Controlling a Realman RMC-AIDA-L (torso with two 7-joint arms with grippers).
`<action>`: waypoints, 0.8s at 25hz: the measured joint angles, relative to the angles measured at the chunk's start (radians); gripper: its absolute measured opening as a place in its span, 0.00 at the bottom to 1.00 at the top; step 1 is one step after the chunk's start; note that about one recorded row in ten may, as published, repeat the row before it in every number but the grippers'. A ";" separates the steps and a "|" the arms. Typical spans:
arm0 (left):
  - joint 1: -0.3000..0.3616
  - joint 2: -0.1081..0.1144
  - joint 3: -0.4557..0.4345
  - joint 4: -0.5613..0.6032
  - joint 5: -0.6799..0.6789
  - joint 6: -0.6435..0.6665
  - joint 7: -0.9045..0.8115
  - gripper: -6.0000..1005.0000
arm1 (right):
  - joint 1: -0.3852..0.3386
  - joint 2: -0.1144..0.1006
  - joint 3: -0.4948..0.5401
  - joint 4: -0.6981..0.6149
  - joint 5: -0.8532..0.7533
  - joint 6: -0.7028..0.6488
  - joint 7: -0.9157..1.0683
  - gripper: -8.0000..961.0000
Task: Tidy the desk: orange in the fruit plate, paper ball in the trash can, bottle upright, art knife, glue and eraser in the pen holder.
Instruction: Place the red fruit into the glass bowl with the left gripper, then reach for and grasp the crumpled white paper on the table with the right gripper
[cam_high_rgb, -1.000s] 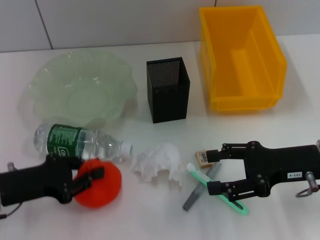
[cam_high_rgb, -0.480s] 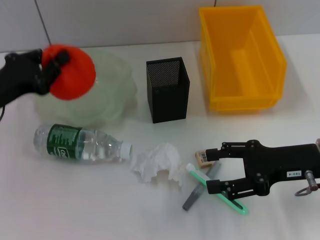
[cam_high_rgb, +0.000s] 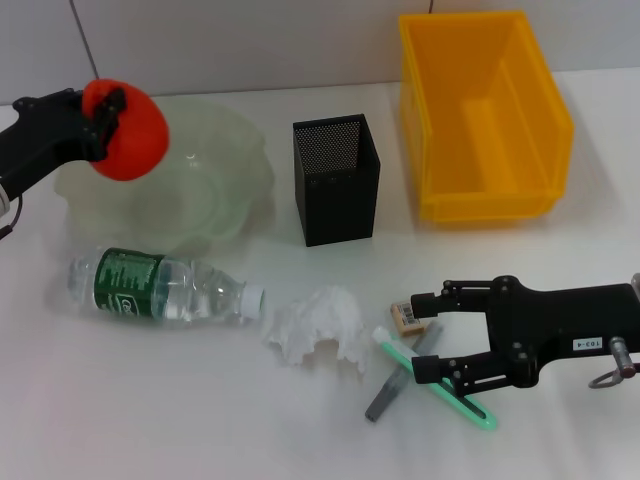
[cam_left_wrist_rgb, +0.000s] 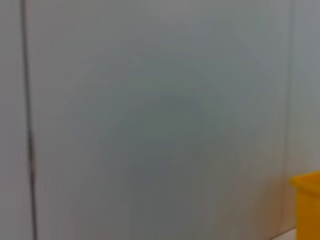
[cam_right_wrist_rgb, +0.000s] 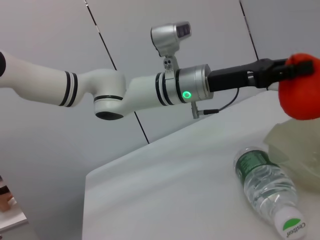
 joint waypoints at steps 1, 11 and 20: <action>-0.001 -0.001 0.000 -0.001 -0.001 -0.008 -0.001 0.10 | 0.000 0.000 0.000 0.000 0.000 0.000 0.000 0.88; 0.006 -0.001 0.004 -0.003 -0.003 0.047 -0.012 0.35 | 0.001 -0.009 0.025 -0.015 0.034 -0.016 0.017 0.88; 0.152 0.006 0.028 0.033 0.003 0.352 -0.024 0.75 | 0.025 -0.043 0.063 -0.375 0.109 -0.148 0.444 0.87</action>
